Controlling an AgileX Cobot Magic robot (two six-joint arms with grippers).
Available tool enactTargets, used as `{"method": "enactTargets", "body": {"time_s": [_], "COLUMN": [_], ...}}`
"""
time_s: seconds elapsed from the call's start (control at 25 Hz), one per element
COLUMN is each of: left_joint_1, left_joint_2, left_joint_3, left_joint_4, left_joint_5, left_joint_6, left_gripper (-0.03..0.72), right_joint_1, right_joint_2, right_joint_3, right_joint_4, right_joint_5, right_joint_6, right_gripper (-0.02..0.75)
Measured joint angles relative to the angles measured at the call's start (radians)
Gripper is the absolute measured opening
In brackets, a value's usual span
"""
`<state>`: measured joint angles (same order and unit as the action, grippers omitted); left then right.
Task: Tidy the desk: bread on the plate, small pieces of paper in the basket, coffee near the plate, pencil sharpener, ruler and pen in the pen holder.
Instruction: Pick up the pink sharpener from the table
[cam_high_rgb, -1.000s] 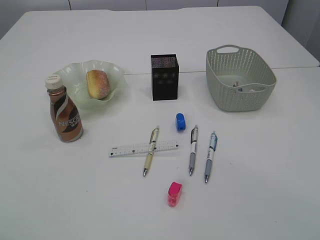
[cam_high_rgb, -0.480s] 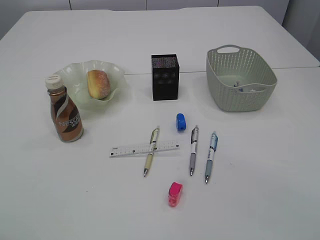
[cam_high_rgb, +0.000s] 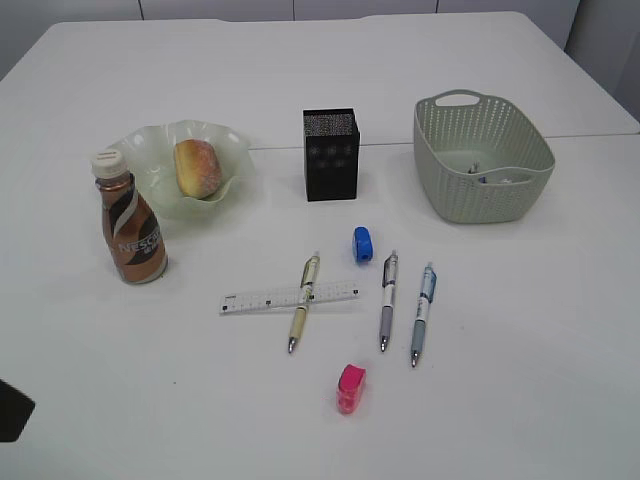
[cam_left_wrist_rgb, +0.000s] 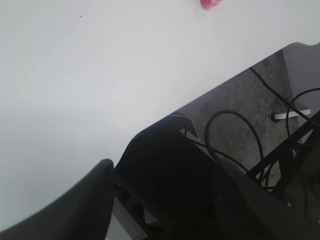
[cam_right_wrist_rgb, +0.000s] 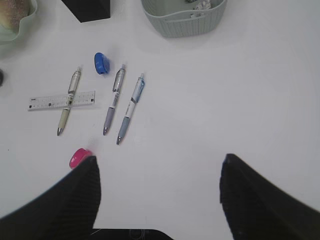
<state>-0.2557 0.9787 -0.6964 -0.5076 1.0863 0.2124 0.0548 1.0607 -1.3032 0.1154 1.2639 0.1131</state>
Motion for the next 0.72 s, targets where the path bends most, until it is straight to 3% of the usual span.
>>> {"method": "enactTargets", "body": {"time_s": [0.12, 0.36, 0.52, 0.72], "left_joint_1": [-0.054, -0.275, -0.393, -0.476], "left_joint_2": [0.063, 0.240, 0.405, 0.605], "left_joint_3": [-0.055, -0.196, -0.278, -0.399], "left_joint_4": [0.004, 0.082, 0.198, 0.279], "left_joint_5": [-0.033, -0.111, -0.129, -0.129], "left_joint_6": [0.025, 0.021, -0.083, -0.219], "left_gripper": [0.456, 0.456, 0.456, 0.456], "right_joint_1": [0.000, 0.000, 0.000, 0.000], "right_joint_2": [0.000, 0.000, 0.000, 0.000], "right_joint_3": [0.000, 0.000, 0.000, 0.000], "right_joint_4": [0.000, -0.002, -0.002, -0.004], "right_joint_5": [0.000, 0.000, 0.000, 0.000], "right_joint_6": [0.000, 0.000, 0.000, 0.000], "right_gripper": [0.574, 0.574, 0.574, 0.574]}}
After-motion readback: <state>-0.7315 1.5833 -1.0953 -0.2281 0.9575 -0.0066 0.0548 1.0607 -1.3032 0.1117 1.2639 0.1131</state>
